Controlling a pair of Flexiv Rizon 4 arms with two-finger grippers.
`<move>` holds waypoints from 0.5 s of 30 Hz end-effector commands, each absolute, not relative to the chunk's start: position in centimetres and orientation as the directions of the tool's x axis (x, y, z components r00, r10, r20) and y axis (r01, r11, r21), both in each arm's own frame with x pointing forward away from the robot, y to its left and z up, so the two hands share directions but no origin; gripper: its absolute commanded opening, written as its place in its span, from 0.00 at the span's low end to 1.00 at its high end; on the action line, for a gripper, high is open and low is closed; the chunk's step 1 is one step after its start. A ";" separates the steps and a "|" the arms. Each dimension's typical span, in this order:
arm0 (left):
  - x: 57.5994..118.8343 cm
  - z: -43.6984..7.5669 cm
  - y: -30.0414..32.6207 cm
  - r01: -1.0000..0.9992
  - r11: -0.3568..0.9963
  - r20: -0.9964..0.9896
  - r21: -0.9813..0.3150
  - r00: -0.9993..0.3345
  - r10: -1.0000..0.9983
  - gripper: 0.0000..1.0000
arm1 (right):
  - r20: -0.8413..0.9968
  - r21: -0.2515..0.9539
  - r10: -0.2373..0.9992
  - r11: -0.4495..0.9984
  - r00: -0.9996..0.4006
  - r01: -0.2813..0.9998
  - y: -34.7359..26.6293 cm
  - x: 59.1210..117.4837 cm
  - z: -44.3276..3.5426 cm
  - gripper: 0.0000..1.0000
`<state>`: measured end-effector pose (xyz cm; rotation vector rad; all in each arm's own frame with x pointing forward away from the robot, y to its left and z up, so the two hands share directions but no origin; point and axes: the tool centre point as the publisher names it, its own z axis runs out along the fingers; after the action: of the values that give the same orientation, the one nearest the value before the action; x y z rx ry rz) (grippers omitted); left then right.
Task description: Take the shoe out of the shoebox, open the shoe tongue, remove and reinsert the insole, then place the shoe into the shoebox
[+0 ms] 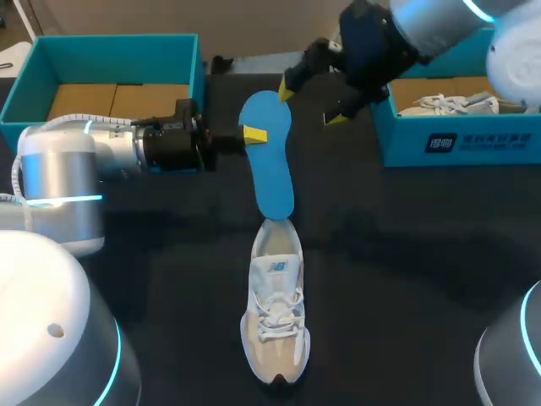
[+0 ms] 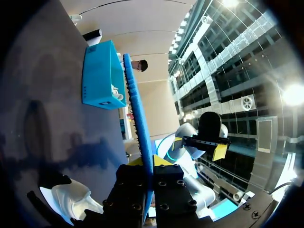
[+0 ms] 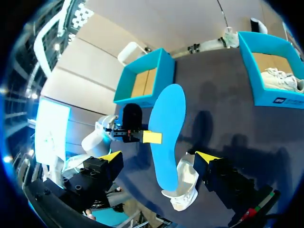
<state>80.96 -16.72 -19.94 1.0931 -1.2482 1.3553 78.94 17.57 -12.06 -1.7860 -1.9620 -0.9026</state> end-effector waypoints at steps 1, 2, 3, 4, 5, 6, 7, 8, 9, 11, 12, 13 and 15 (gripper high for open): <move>80.9 -20.0 -16.7 -0.990 -0.018 0.987 -0.139 -0.140 0.075 0.00 | 0.914 0.231 0.343 -0.001 -0.216 0.973 17.2 78.8 -13.4 1.00; 80.9 -20.0 -16.7 -0.990 -0.018 0.987 -0.139 -0.140 0.075 0.00 | 0.918 0.229 0.333 0.000 -0.215 0.974 17.2 78.8 -13.6 1.00; 80.9 -20.0 -16.7 -0.990 -0.018 0.987 -0.139 -0.140 0.075 0.00 | 0.922 0.229 0.320 0.001 -0.217 0.973 17.2 78.9 -13.8 1.00; 80.9 -20.0 -16.7 -0.990 -0.018 0.987 -0.139 -0.140 0.075 0.00 | 0.925 0.227 0.311 0.003 -0.217 0.974 17.3 79.0 -13.9 1.00; 80.9 -20.0 -16.7 -0.990 -0.018 0.987 -0.139 -0.140 0.075 0.00 | 0.929 0.223 0.301 0.004 -0.214 0.975 17.3 79.0 -14.0 1.00; 80.9 -20.0 -16.7 -0.990 -0.018 0.987 -0.139 -0.140 0.075 0.00 | 0.932 0.224 0.290 0.007 -0.216 0.975 17.3 79.1 -14.2 1.00; 80.9 -20.0 -16.7 -0.990 -0.018 0.987 -0.139 -0.140 0.075 0.00 | 0.935 0.225 0.278 0.009 -0.219 0.974 17.3 79.2 -14.3 1.00; 80.9 -20.0 -16.7 -0.990 -0.018 0.987 -0.139 -0.140 0.075 0.00 | 0.939 0.222 0.269 0.007 -0.216 0.975 17.2 79.2 -14.5 1.00; 80.9 -20.0 -16.7 -0.990 -0.018 0.987 -0.139 -0.140 0.075 0.00 | 0.940 0.223 0.262 0.009 -0.218 0.975 17.2 79.2 -14.6 1.00; 80.9 -20.0 -16.7 -0.990 -0.018 0.987 -0.139 -0.140 0.075 0.00 | 0.944 0.232 0.239 0.005 -0.227 0.973 17.1 79.1 -14.9 1.00; 80.9 -20.0 -16.7 -0.990 -0.018 0.987 -0.139 -0.140 0.075 0.00 | 0.946 0.235 0.229 0.003 -0.229 0.972 17.1 79.1 -15.0 1.00; 80.9 -20.0 -16.7 -0.990 -0.018 0.987 -0.139 -0.140 0.075 0.00 | 0.948 0.236 0.219 -0.001 -0.230 0.972 17.1 79.0 -15.2 1.00; 80.9 -20.0 -16.7 -0.990 -0.018 0.987 -0.139 -0.140 0.075 0.00 | 0.952 0.232 0.206 -0.004 -0.227 0.973 17.1 79.0 -15.6 1.00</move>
<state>80.96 -16.72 -19.94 1.0931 -1.2482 1.3553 79.36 17.09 -14.76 -1.4955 -1.7307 -1.1383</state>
